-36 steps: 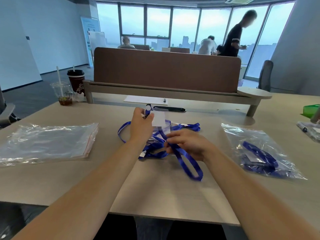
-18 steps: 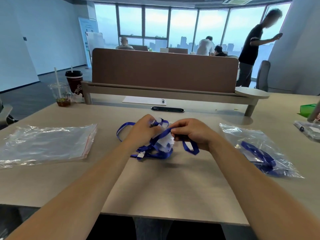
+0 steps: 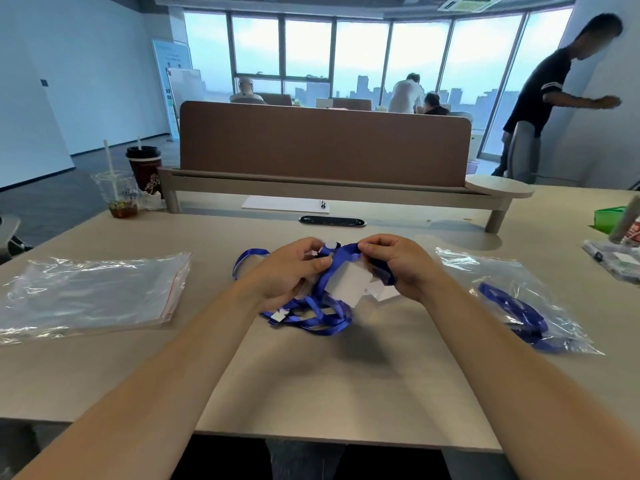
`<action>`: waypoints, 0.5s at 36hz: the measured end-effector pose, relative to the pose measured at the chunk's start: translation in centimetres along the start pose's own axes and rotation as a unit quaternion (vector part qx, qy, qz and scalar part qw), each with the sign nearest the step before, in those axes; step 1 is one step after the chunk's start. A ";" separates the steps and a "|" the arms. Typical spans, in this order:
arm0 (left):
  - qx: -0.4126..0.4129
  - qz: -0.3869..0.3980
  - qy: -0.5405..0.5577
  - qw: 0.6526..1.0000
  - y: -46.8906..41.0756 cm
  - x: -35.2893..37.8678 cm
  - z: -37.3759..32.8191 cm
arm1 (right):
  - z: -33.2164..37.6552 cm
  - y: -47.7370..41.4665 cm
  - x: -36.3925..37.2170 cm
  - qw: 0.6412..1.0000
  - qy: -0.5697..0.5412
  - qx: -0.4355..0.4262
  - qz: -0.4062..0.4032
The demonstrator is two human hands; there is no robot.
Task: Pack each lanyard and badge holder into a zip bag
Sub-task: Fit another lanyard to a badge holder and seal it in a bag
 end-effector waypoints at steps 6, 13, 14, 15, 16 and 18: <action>0.021 -0.079 0.105 0.991 -0.9 -0.8 -0.8 | -1.8 0.9 2.0 0.998 -0.014 0.049 0.032; 0.065 -0.236 0.079 0.966 -1.5 -3.4 -0.5 | -3.6 2.3 4.8 0.975 -0.118 0.172 0.071; 0.069 -0.249 0.080 0.963 -1.6 -3.8 -0.5 | -3.8 2.4 5.2 0.969 -0.144 0.188 0.076; 0.075 -0.265 0.080 0.958 -1.6 -4.2 -0.4 | -4.0 2.6 5.6 0.962 -0.164 0.201 0.081; 0.081 -0.279 0.082 0.953 -1.6 -4.6 -0.5 | -4.2 2.8 6.0 0.957 -0.179 0.210 0.085; 0.095 -0.303 0.080 0.945 -1.3 -5.3 -0.8 | -4.5 3.2 6.7 0.955 -0.181 0.215 0.100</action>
Point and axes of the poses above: each hand's wrist, its own y-axis away from the middle knuckle, its own x-axis out of the palm, z = x × y, the point moved 7 cm from there along -y, towards the middle knuckle, and after that the axes turned 15 degrees about -z, right-handed, at the moved point
